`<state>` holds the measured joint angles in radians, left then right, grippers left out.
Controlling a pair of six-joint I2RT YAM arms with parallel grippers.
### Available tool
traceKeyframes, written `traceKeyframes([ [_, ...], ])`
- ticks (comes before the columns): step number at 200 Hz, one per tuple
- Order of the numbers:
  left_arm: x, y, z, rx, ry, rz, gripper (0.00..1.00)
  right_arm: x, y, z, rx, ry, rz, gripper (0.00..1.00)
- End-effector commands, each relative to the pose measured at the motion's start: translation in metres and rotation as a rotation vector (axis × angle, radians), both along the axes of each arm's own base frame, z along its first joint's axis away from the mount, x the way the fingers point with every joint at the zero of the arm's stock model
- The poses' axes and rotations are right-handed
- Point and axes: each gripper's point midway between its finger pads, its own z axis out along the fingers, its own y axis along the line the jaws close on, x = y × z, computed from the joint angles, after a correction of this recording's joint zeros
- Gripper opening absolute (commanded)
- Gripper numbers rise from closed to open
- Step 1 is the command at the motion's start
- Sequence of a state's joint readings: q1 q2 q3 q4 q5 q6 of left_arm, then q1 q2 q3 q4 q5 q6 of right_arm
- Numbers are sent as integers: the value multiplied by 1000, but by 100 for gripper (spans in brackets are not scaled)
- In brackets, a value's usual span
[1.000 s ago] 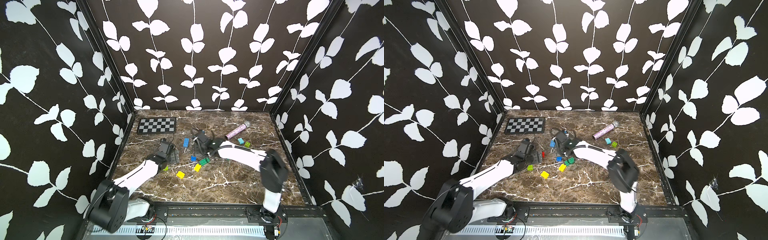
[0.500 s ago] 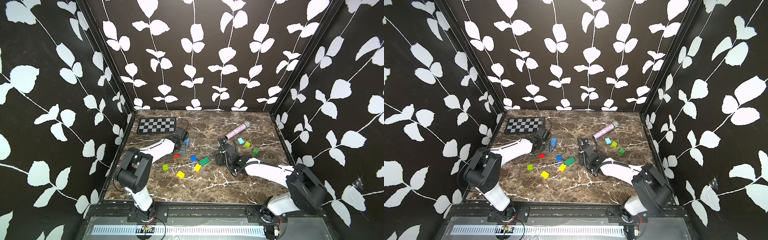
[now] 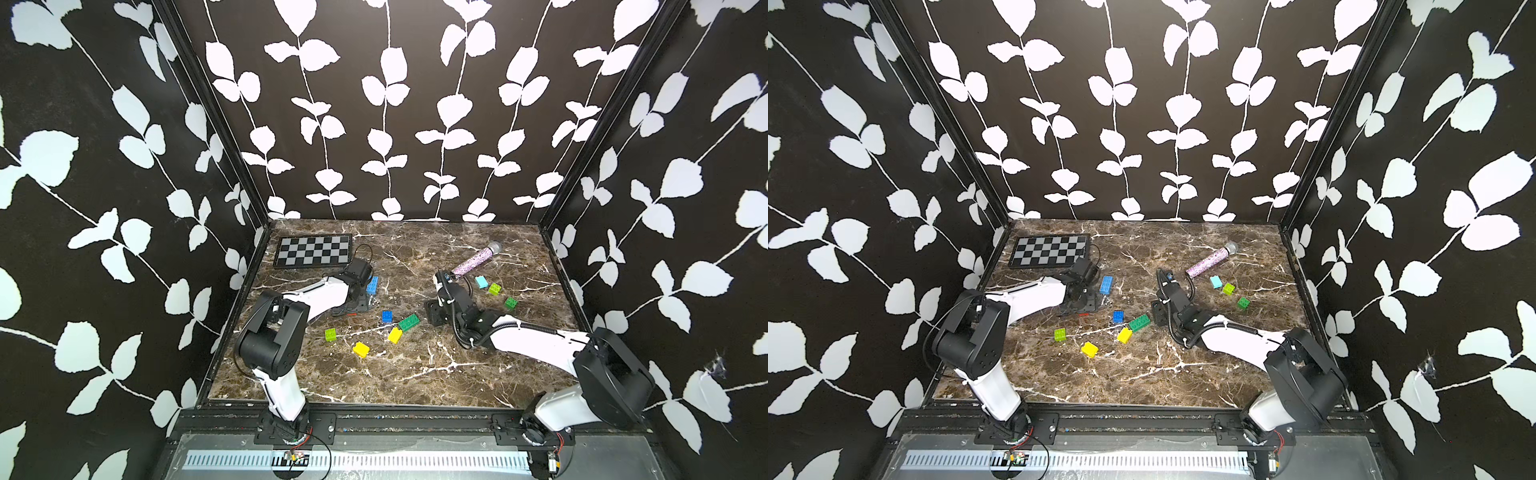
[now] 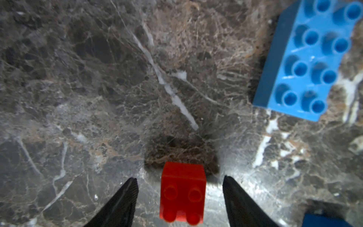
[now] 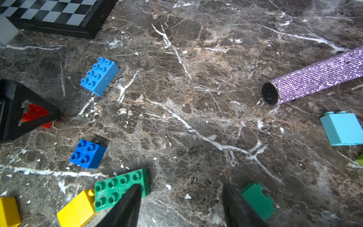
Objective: Assemble the letter h with lego
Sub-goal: Pick up the lego brick from the center of the board, then assemble the lego brick with the lego brick.
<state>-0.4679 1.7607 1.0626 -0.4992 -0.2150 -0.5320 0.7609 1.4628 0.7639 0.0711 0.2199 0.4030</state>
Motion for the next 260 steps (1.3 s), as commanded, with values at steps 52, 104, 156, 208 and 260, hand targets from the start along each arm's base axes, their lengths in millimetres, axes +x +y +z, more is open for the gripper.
traceKeyframes([
  [52, -2, -1, -6, -11, 29, 13, 39, 2, 7, 11, 31, -33, 20, 64],
  [104, -13, -26, 8, -74, 33, -9, 8, 3, 10, 5, 33, -13, 25, 63],
  [156, -39, -108, 37, -129, 31, -99, 9, 9, 6, -10, -21, 28, -26, 58],
  [208, -42, -134, 28, -120, 61, -112, 9, 10, 7, -13, -28, 36, -21, 58],
  [260, -40, -120, 25, -17, 60, -120, 9, 8, 12, -13, -19, 45, 0, 58],
])
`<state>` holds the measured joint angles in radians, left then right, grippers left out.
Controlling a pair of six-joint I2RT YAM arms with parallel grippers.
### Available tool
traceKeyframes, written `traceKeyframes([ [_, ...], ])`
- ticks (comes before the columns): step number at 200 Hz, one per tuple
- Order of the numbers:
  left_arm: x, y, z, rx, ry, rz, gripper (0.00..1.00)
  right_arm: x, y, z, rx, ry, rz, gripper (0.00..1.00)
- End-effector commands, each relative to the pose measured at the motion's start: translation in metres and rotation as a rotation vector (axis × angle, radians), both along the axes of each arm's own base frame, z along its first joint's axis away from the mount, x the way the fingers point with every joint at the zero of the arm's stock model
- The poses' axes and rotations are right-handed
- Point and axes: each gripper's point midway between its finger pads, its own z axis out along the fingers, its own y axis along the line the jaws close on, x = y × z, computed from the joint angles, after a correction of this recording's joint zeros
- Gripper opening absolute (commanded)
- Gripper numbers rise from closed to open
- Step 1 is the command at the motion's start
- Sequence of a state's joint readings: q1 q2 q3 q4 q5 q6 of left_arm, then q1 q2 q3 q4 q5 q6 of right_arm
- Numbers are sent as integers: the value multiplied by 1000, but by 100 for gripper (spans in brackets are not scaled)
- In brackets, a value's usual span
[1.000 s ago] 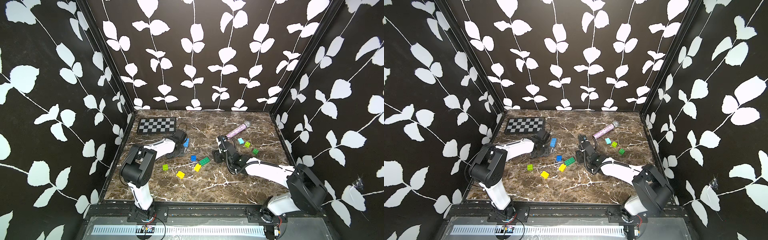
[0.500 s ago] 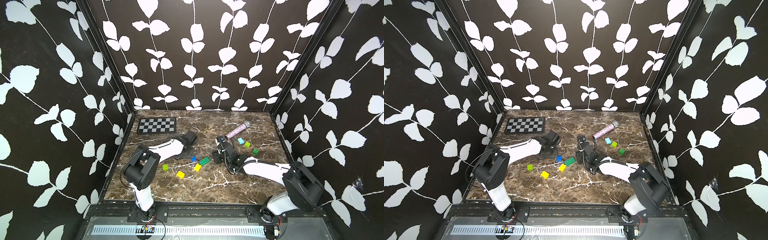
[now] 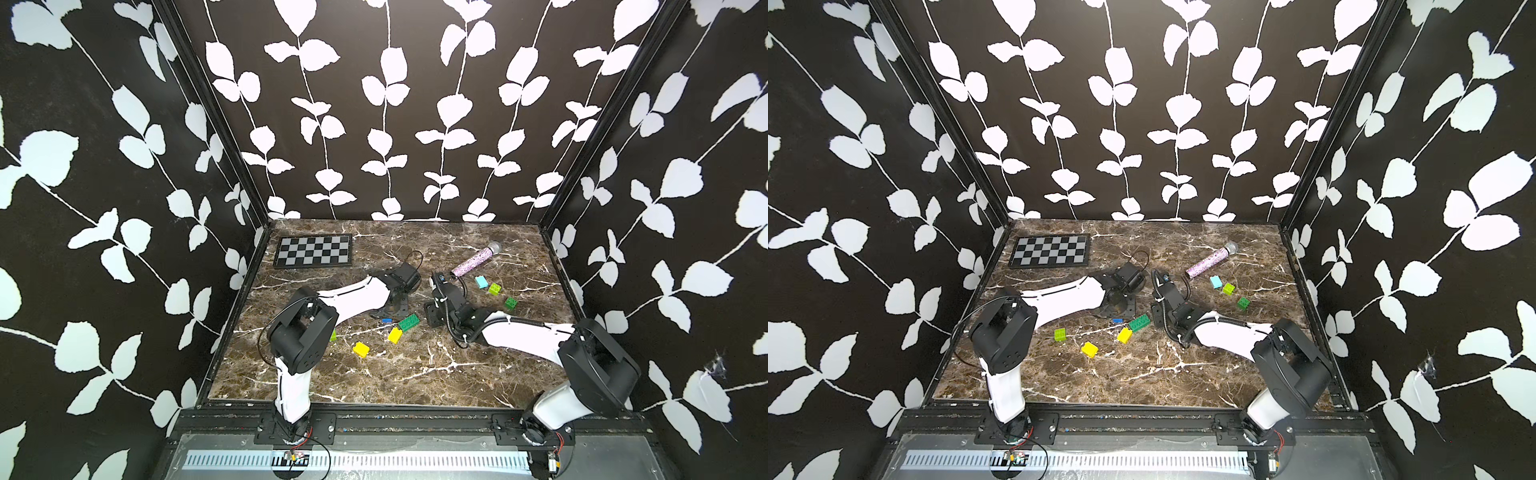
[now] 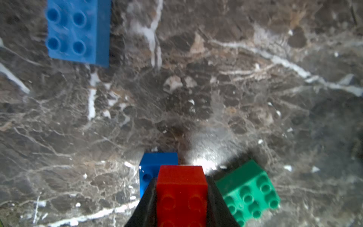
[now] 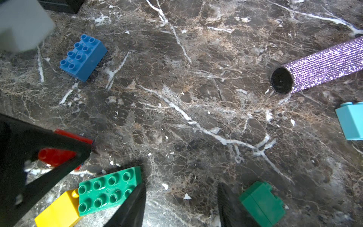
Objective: Assemble the letter h with lego
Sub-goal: Assemble the lego brick with the lego brick.
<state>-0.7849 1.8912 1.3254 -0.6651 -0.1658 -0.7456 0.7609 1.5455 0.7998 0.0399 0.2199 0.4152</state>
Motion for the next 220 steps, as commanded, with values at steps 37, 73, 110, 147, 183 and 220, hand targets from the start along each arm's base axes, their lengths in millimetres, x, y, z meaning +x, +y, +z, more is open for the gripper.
traceKeyframes([
  [37, -1, 14, 12, 88, -7, -11, 10, 5, 12, 12, 38, -12, 24, 58],
  [73, 1, 21, 14, 118, -26, -6, 10, 4, 14, 11, 41, -8, 35, 58],
  [110, -2, 23, 5, 122, -13, 8, 11, 3, 16, 13, 46, -6, 45, 58],
  [147, -2, 21, -6, 117, 0, 21, 12, 2, 14, 15, 44, -11, 43, 58],
  [183, -3, 28, -9, 143, -8, 40, 13, 2, 13, 17, 41, -17, 42, 58],
  [220, -8, 28, -18, 133, 20, 44, 13, 2, 12, 19, 42, -21, 42, 58],
])
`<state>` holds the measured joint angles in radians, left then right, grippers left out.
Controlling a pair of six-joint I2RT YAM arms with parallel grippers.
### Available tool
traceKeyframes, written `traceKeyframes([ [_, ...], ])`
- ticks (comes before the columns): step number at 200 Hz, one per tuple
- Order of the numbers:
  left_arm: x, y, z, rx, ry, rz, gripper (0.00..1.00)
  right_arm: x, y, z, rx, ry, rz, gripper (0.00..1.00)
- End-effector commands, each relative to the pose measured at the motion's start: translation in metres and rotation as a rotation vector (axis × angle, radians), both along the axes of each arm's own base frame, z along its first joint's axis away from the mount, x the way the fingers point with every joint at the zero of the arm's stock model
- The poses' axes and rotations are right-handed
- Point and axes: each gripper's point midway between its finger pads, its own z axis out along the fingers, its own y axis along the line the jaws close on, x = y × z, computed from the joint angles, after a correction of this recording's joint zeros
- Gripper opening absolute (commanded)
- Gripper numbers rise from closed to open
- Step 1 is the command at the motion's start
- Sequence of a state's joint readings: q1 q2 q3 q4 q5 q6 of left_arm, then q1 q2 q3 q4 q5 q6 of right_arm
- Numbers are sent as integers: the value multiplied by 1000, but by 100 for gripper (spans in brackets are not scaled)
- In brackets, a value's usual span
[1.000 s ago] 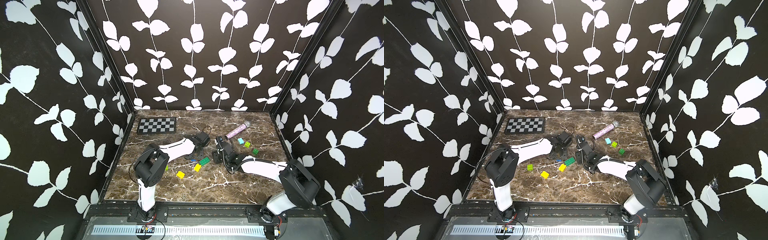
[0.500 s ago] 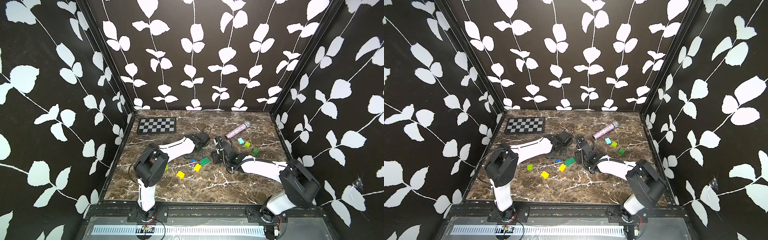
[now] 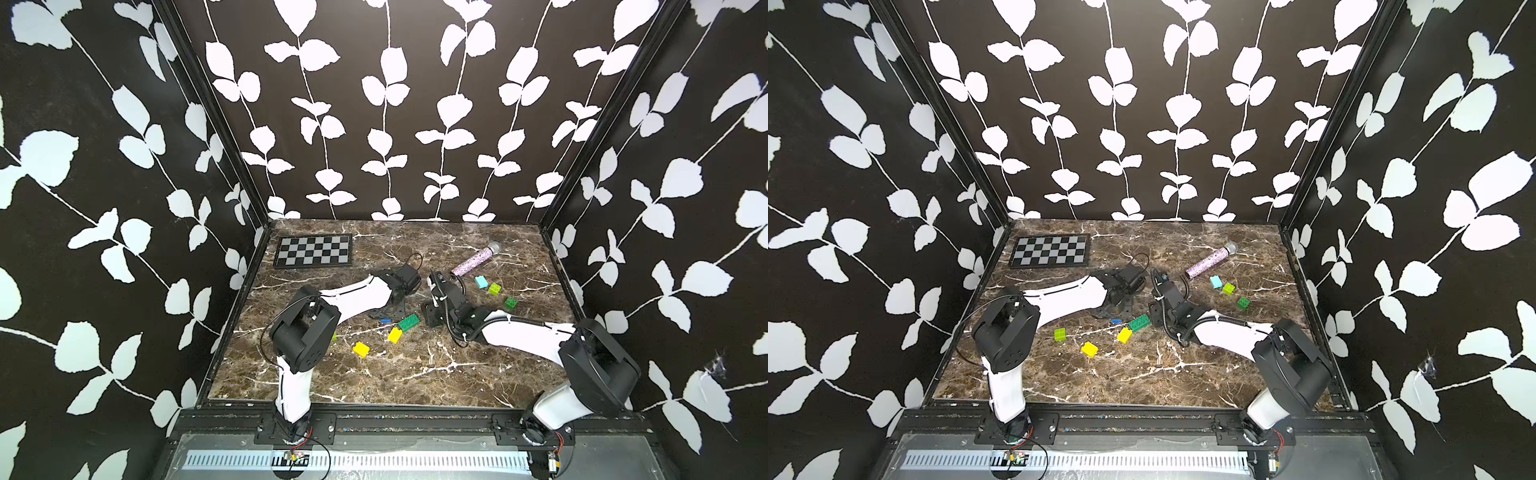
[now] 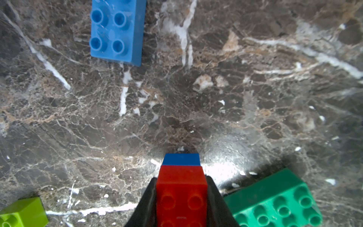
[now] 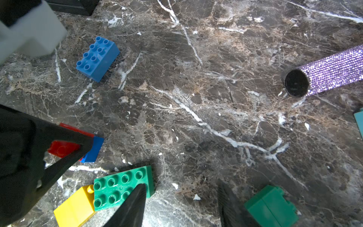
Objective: Assemble the letter h with lego
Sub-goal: Assemble the lego brick with the lego brick.
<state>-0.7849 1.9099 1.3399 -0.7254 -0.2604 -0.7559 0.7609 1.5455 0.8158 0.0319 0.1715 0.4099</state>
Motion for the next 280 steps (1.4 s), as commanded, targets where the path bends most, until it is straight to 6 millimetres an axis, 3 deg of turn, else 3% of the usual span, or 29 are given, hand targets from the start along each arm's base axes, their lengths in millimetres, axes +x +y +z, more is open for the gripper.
traceKeyframes([
  [1, -11, 8, -16, 23, 39, 16, 13, 4, 3, 15, 15, -38, 4, 58],
  [85, -24, 26, -35, 47, 59, 115, 14, 3, 1, 17, 17, -43, 2, 58],
  [147, -27, 12, -44, 0, 99, 56, 17, 2, 0, 20, 20, -50, 1, 58],
  [267, -17, 10, -12, -7, 36, 21, 39, 2, 0, 22, 24, -51, 3, 60],
  [280, -14, 8, -7, -19, 25, 18, 47, 1, 0, 22, 26, -49, 5, 61],
])
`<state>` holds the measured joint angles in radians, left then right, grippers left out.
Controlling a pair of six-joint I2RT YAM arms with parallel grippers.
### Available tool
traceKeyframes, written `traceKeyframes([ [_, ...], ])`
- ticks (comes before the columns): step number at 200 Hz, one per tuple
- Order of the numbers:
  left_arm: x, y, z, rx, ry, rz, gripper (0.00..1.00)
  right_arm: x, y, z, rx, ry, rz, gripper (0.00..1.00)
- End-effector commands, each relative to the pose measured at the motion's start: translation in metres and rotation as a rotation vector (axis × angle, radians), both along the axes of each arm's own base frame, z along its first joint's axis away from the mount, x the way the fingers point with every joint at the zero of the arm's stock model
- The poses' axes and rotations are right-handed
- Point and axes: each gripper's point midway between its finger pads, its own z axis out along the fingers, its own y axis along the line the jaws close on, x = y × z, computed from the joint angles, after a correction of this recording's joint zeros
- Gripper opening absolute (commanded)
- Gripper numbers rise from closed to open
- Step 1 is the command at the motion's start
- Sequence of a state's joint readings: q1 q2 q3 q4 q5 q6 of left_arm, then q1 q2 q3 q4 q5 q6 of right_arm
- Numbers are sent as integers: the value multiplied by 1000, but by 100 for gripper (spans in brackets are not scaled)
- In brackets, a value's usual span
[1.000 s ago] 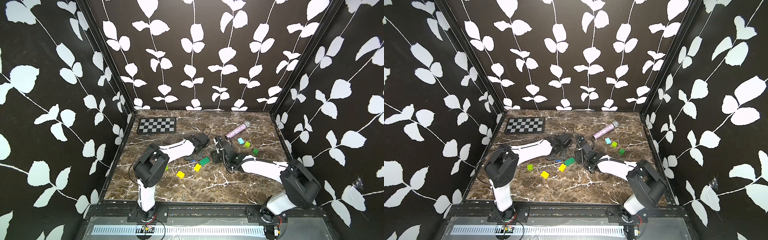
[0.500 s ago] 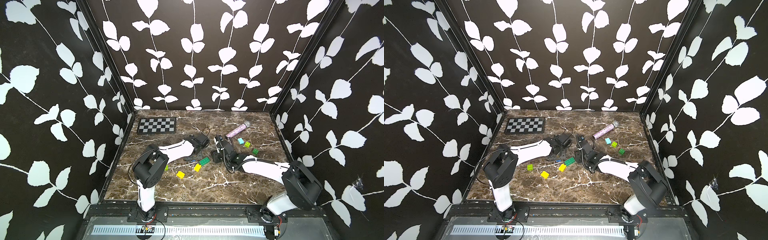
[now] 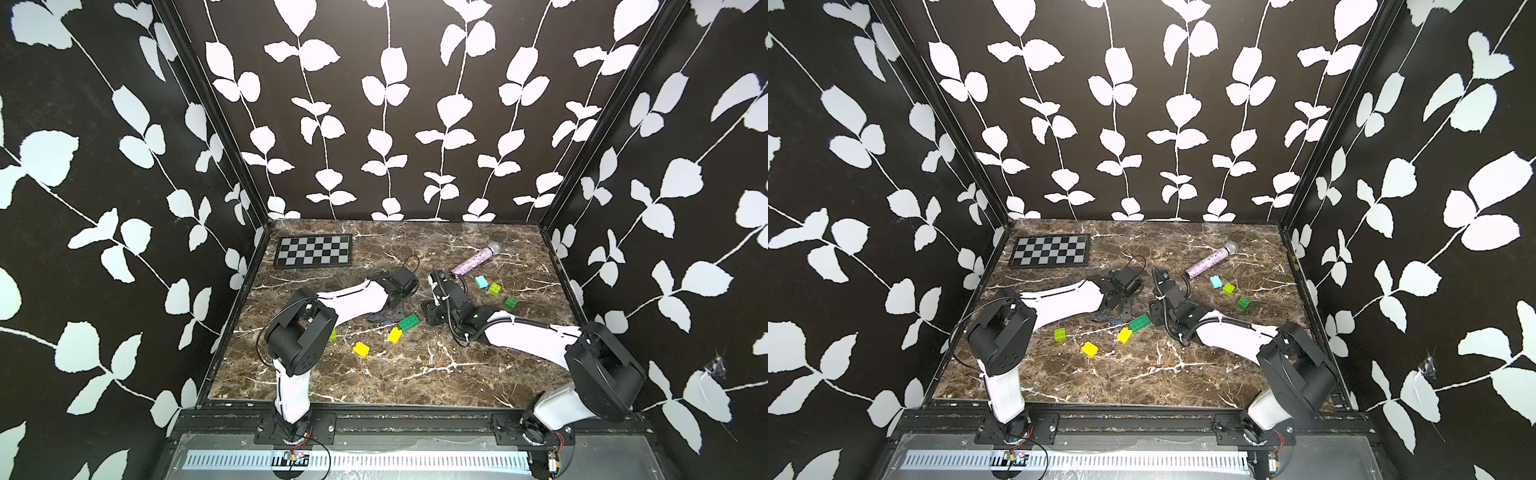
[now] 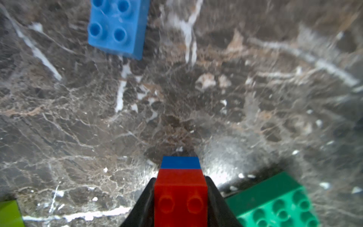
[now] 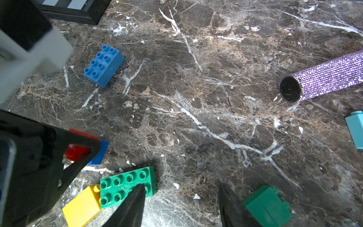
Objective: Assemble the letter h with lego
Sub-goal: Assemble the lego brick with the lego brick.
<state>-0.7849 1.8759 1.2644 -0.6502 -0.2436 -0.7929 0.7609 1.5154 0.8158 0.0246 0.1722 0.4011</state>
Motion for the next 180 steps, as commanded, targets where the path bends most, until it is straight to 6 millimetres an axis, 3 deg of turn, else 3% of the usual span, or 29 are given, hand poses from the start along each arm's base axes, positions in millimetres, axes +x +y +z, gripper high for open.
traceKeyframes([
  [1, -9, 6, -1, 25, 37, -14, 47, 2, 1, 11, 16, -29, -1, 61],
  [46, -5, 0, 12, -3, 17, -30, 51, 1, 1, 11, 18, -28, 2, 62],
  [106, -1, 9, 27, 66, -5, -69, 53, 1, 1, 13, 20, -30, 4, 63],
  [180, 4, 4, 20, 94, 17, -100, 45, 1, 2, 14, 22, -33, 9, 63],
])
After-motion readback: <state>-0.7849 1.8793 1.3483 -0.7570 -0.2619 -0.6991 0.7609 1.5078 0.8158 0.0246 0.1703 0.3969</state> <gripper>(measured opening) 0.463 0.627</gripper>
